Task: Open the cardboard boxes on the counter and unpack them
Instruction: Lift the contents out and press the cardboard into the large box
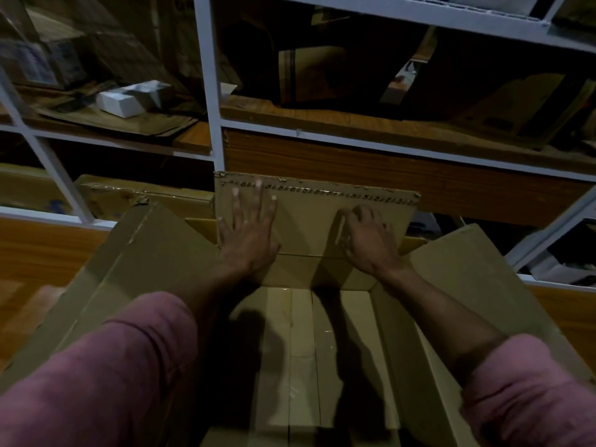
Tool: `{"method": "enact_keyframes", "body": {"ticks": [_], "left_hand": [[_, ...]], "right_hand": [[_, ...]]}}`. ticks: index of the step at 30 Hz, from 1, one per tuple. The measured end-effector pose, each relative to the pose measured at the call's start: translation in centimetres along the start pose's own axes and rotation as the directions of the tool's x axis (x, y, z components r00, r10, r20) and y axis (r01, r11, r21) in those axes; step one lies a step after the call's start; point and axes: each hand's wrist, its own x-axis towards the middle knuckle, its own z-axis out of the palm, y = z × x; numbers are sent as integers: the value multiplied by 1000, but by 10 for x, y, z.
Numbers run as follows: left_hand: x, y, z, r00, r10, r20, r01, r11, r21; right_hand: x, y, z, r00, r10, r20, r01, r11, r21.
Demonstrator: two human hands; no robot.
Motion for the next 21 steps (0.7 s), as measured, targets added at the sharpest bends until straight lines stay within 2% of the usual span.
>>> {"method": "enact_keyframes", "body": {"ticks": [4,8,14,18,21], "left_hand": [[17,-10,2,996,24,89,-17,997,-77],[25,-12,-1,989,28,143,-18,997,-72],[-5,-5,19,999,41,30,-42,998,40],[-29,2,40,996,38,77,-47,992,120],[-47,8,52,985,107,136,-118,990,76]], "right_hand": [[11,-1,11,998,44,47,-44,999,-5],[17,-2,21,997,47,61,-46,999,-26],[-1,-2,35,999,18,-38,-20,999,-40],[-20,1,49,996,-31,78,32,999,-18],[-32,2,62,956,-77,282,67,997,48]]}}
